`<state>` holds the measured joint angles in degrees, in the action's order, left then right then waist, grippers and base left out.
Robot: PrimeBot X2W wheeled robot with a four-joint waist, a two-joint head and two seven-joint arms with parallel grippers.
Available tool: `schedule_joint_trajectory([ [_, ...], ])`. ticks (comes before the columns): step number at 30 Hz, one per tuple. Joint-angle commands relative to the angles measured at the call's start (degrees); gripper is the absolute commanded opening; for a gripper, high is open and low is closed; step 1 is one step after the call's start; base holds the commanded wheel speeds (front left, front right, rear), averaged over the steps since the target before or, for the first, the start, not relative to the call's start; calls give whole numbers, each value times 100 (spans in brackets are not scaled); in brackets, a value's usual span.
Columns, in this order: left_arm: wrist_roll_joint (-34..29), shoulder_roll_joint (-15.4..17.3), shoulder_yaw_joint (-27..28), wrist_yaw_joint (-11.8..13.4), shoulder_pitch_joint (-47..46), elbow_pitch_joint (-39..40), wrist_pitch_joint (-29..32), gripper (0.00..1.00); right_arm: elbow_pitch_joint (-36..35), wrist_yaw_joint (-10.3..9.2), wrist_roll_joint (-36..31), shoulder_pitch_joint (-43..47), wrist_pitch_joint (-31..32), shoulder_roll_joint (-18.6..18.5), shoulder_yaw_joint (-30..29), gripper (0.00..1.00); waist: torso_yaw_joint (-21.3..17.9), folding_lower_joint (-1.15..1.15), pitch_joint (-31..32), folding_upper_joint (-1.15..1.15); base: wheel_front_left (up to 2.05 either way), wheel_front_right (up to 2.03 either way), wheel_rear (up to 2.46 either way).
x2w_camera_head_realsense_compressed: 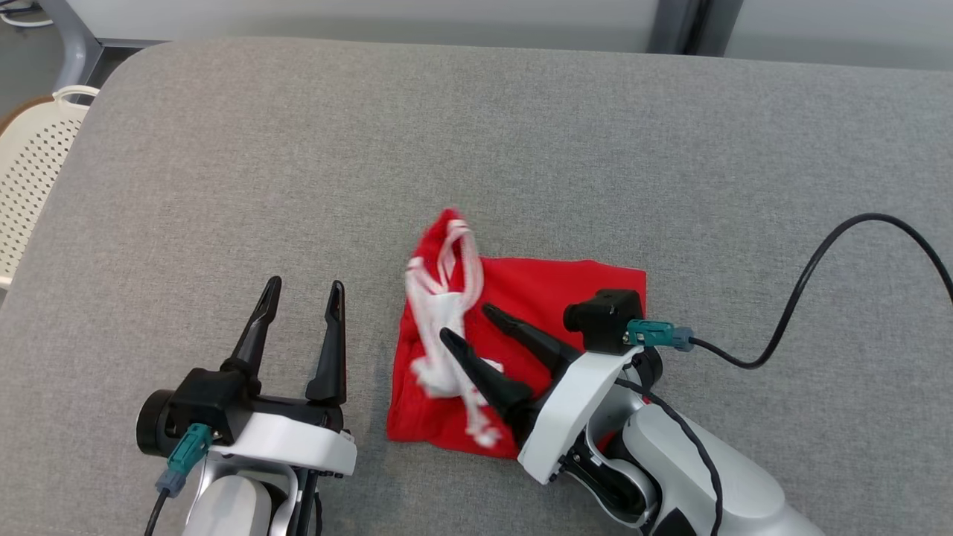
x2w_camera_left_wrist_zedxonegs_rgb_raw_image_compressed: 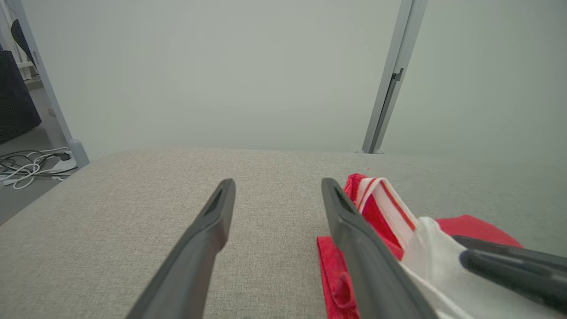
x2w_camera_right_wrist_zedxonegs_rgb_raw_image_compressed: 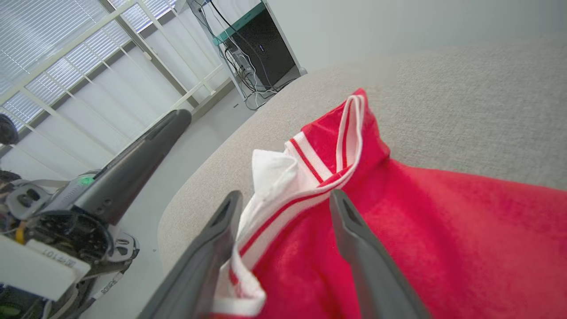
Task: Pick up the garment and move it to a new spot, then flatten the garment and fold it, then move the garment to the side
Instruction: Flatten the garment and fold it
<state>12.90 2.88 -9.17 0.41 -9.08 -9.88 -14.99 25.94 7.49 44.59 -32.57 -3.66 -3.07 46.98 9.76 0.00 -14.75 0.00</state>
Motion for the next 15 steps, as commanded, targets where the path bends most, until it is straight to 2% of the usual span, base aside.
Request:
schedule_joint_trajectory([
  [1,15,15,9,19,-112,7,-23,100,35,2,94,-95,-127,-2,71,100,-20,0,-13,0,0,0,0],
  [6,27,15,4,40,-99,-5,-23,100,10,2,178,-331,-620,-28,174,100,-83,0,-10,0,0,0,0],
  [9,39,15,12,63,-73,-6,-23,100,-34,2,42,-404,-905,-237,4,100,-134,0,12,0,0,0,0],
  [12,42,15,38,77,-35,2,-23,100,-149,2,-231,-313,-1084,-473,-400,100,-209,0,42,0,0,0,0],
  [15,45,15,77,95,4,-9,-23,100,-344,2,-621,-33,-1151,-712,-1067,100,-317,0,81,0,0,0,0],
])
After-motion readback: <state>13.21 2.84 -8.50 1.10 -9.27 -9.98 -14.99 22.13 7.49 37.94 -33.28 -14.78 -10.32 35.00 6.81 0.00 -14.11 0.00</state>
